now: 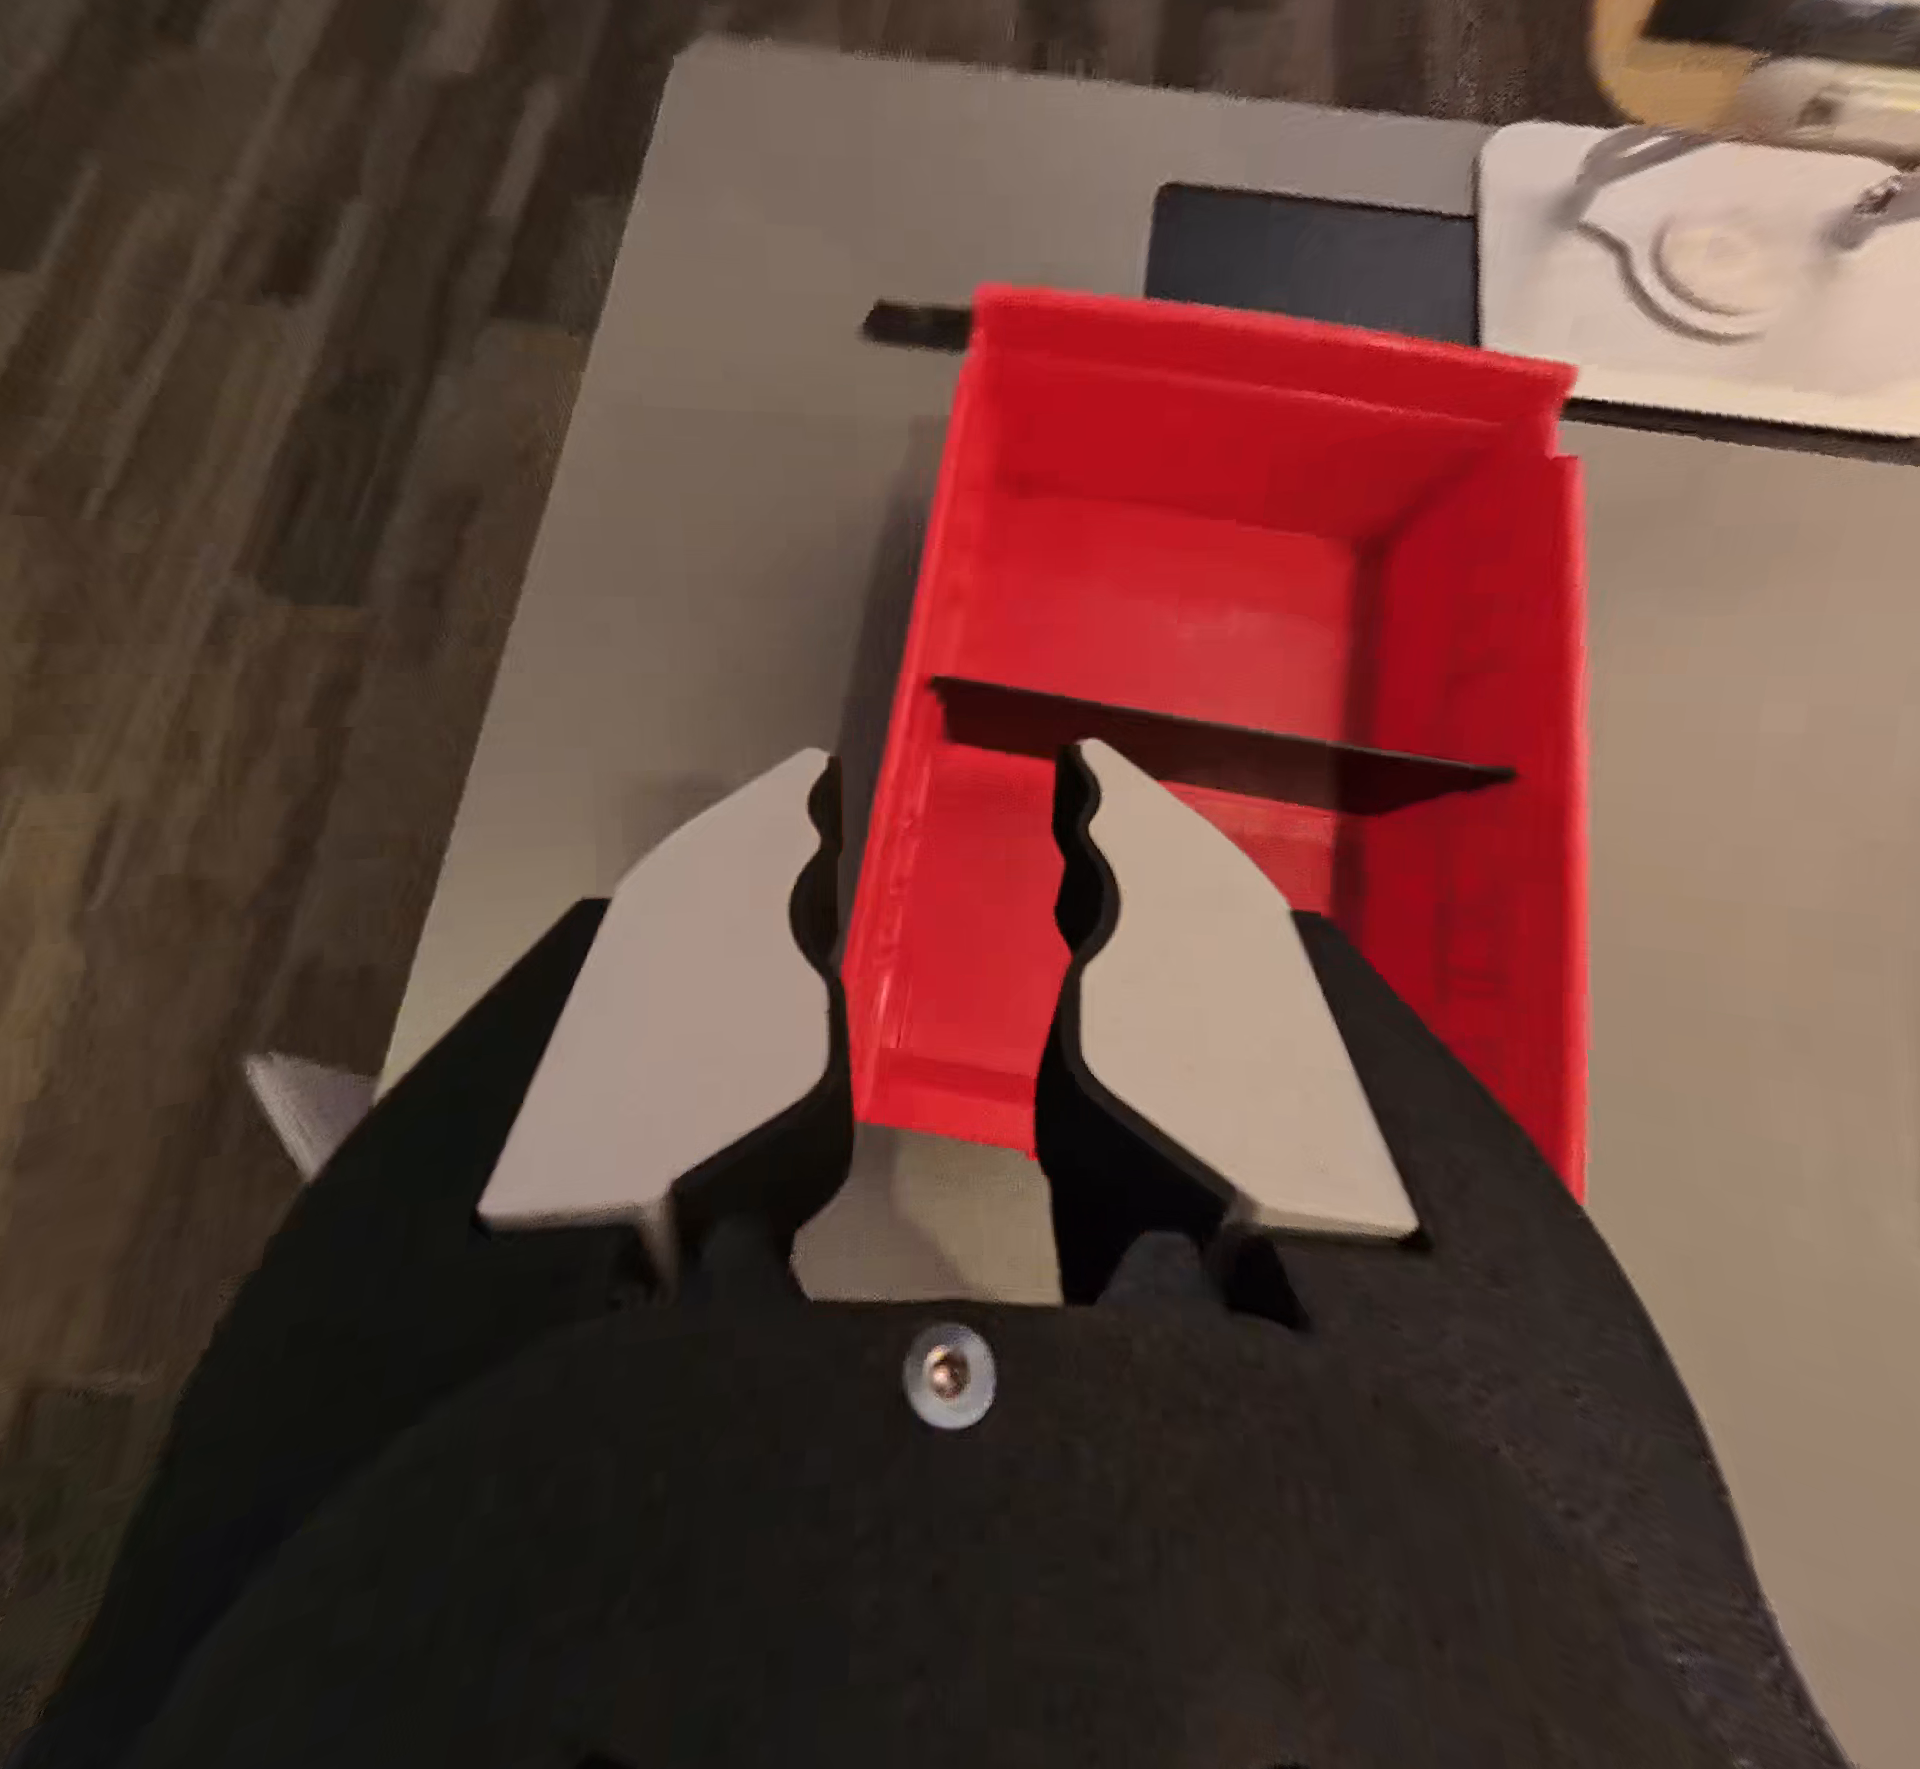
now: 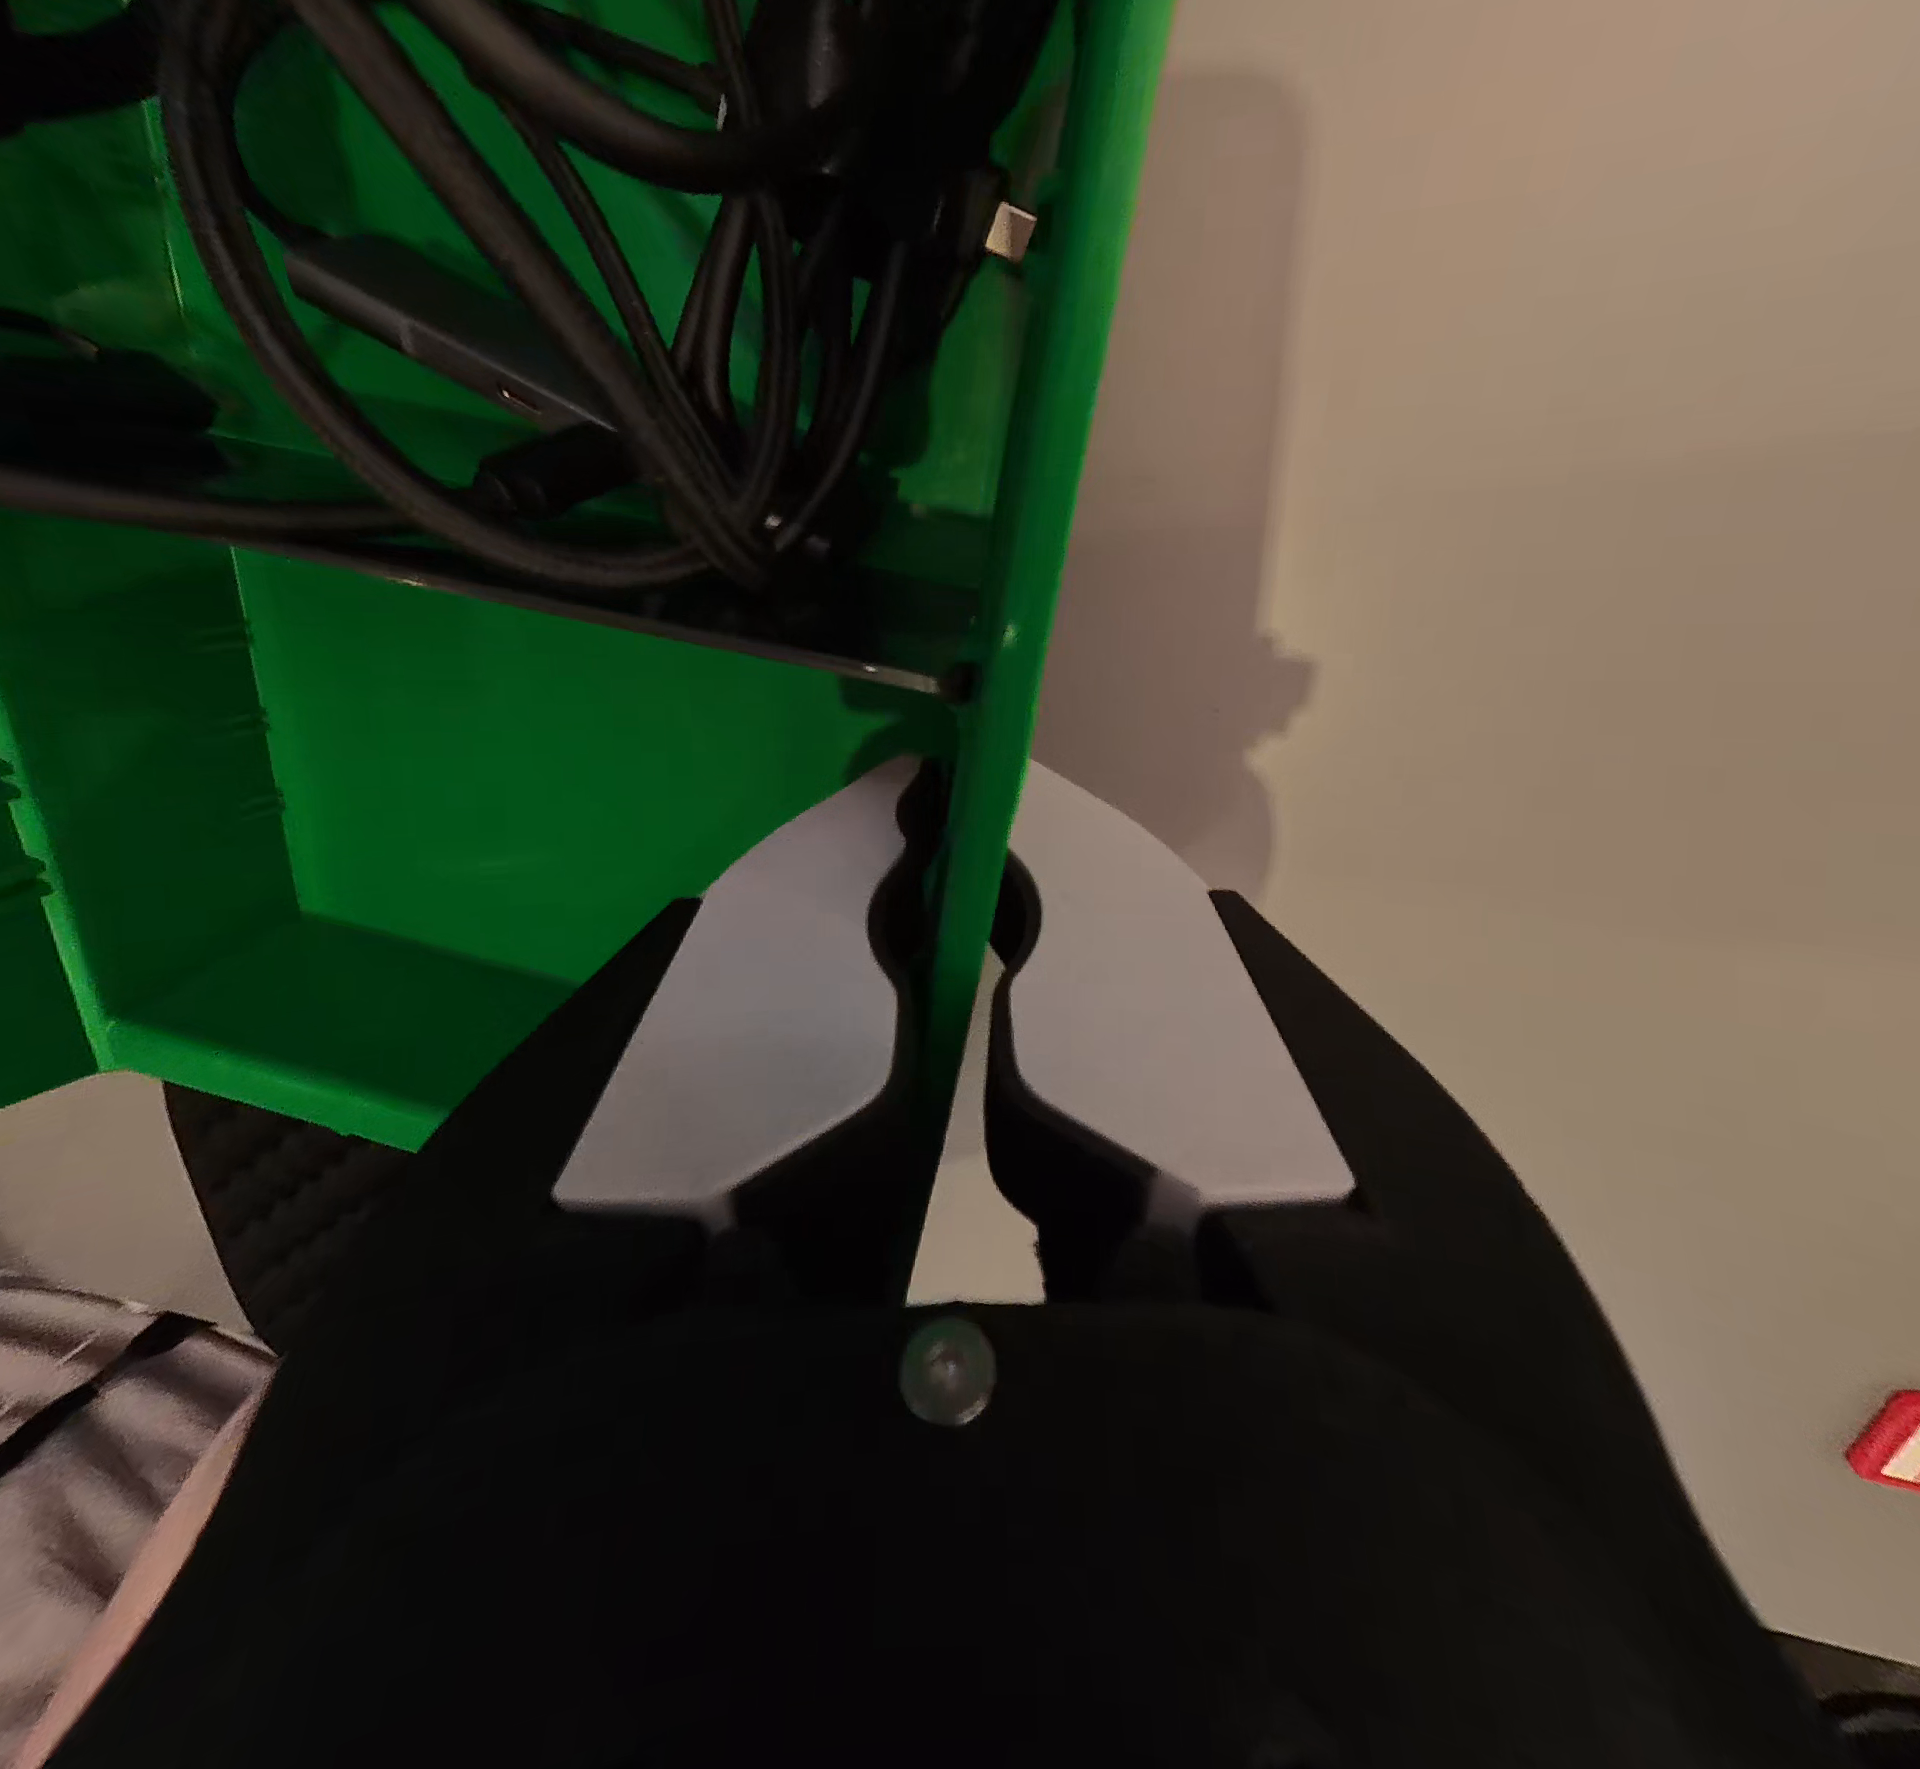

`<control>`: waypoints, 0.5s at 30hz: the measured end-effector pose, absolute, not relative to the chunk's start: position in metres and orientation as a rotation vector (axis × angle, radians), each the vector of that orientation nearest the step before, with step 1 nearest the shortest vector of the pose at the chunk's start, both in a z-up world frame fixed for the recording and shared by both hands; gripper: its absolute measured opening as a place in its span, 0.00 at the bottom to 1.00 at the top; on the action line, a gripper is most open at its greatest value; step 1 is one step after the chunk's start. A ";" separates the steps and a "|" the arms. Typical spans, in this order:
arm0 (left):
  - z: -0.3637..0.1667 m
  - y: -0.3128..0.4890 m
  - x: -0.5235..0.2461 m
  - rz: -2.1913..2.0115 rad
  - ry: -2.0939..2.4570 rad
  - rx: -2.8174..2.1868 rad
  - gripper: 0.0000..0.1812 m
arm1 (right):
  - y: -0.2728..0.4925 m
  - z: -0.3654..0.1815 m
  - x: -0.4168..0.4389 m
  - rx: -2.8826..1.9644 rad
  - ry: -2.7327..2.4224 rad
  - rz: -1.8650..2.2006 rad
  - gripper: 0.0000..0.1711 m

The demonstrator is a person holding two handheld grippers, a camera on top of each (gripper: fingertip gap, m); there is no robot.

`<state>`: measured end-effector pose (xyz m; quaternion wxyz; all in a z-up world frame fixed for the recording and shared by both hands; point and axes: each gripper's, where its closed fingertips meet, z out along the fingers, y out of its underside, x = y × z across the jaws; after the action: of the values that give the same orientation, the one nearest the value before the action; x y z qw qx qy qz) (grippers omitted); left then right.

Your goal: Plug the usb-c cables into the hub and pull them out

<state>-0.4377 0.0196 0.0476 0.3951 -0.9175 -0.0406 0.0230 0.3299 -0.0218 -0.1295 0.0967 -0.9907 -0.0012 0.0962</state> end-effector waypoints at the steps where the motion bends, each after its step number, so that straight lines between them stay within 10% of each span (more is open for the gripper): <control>1: 0.041 0.018 -0.445 0.011 -0.133 -2.344 0.23 | -0.021 -0.129 0.329 -2.933 0.002 0.288 0.05; 15: -0.090 0.036 -0.444 -0.206 -0.041 -2.881 0.23 | 0.001 -0.127 0.240 -3.105 -0.218 0.260 0.05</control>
<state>-0.4440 0.0364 -0.0897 0.1263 -0.9894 -0.0142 -0.0707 0.2401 0.0009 -0.1270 0.0090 -0.9940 -0.0699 0.0833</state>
